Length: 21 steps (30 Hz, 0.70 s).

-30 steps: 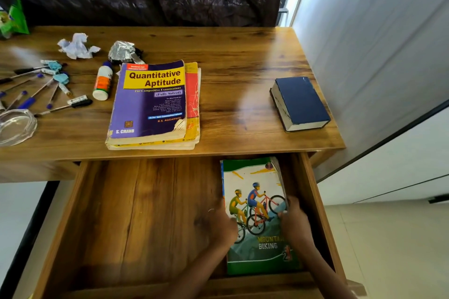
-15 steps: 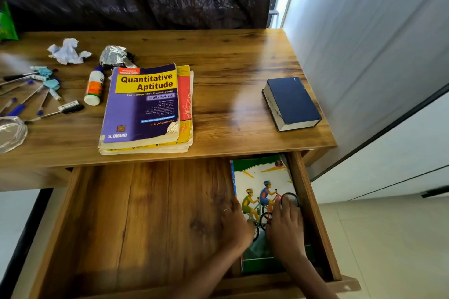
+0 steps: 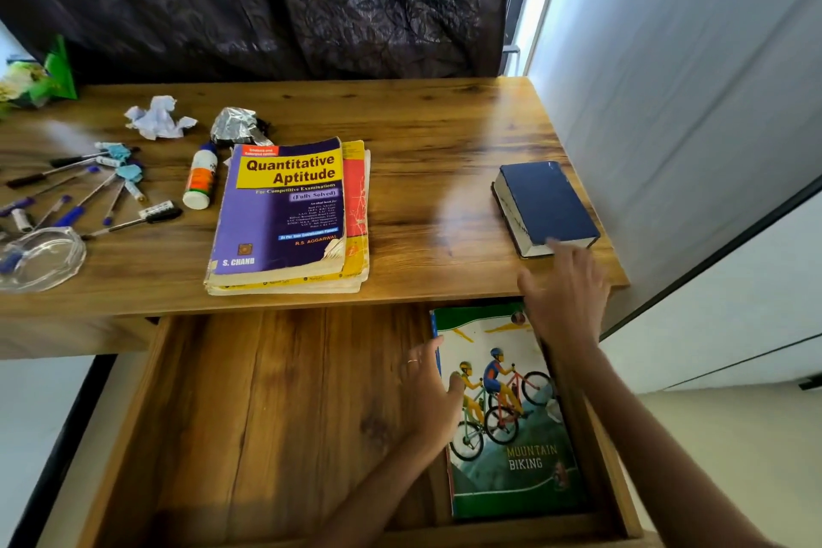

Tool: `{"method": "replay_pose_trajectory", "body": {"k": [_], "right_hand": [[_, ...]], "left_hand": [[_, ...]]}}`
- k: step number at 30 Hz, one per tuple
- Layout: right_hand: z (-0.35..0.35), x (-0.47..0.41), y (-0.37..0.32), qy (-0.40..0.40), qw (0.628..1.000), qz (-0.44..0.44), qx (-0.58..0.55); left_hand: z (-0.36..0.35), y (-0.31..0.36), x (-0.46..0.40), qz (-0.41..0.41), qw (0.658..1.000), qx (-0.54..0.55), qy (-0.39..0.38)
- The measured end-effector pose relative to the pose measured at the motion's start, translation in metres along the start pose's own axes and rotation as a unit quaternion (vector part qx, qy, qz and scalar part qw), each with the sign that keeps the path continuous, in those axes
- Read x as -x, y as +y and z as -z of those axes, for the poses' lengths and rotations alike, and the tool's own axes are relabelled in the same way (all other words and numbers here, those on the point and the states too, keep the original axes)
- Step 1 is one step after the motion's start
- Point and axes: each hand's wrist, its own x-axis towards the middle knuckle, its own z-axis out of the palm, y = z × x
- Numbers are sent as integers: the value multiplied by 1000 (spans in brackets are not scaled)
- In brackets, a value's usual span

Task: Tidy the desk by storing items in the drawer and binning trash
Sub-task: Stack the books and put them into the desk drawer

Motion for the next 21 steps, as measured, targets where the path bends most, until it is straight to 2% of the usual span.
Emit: {"method": "replay_pose_trajectory", "body": {"k": [3,7,15,21], "right_hand": [[2,-59,-1,-31,997,-57,45],[-12,-98,9,-139,983,-115,34],[-18,-71,3,-138,979,-149,27],[-6,2,0,-145,979,-140,42]], "left_hand": [[6,-6,0,-9,1000,-6,-5],[11,-19,7,-18,999,-20,-35],[7,-24,9,-18,997,14,-75],[1,-1,-1,0,981,137,-135]]}}
